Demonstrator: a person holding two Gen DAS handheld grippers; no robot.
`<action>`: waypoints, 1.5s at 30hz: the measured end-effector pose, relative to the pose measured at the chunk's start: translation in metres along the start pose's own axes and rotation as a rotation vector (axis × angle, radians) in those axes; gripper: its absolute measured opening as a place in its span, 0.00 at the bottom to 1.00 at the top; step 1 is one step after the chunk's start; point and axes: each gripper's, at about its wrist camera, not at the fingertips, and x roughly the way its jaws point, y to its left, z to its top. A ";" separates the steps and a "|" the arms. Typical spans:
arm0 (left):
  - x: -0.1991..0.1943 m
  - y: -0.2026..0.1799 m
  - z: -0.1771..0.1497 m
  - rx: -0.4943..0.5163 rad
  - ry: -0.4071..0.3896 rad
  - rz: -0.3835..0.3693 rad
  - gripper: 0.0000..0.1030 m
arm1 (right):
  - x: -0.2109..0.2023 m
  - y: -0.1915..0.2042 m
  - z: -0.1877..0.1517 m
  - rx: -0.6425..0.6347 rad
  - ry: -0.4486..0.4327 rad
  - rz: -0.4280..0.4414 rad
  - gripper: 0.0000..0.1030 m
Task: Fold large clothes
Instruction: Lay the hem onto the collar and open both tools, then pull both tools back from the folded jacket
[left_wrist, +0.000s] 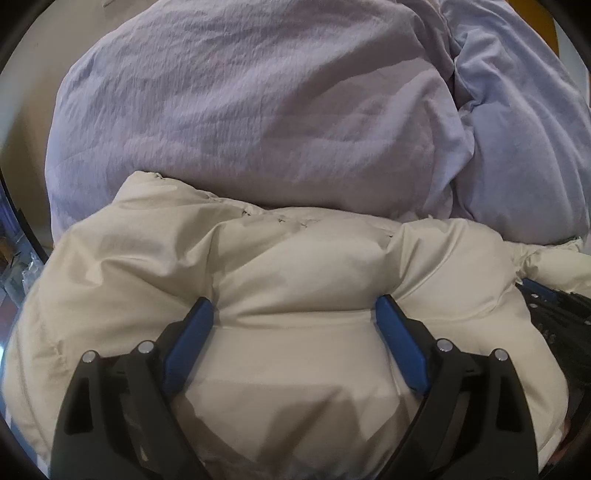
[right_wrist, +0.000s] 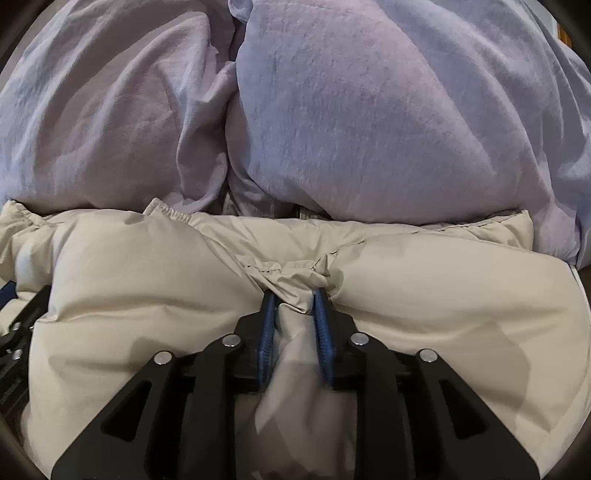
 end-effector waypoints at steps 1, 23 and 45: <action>-0.003 0.002 0.000 -0.002 0.007 -0.007 0.88 | -0.006 -0.003 -0.001 0.002 0.005 0.014 0.46; -0.007 0.105 0.003 -0.076 0.003 0.194 0.88 | -0.042 -0.093 -0.016 0.064 -0.085 -0.170 0.72; 0.009 0.120 -0.001 -0.081 0.064 0.149 0.88 | -0.018 -0.110 -0.011 0.083 -0.004 -0.162 0.78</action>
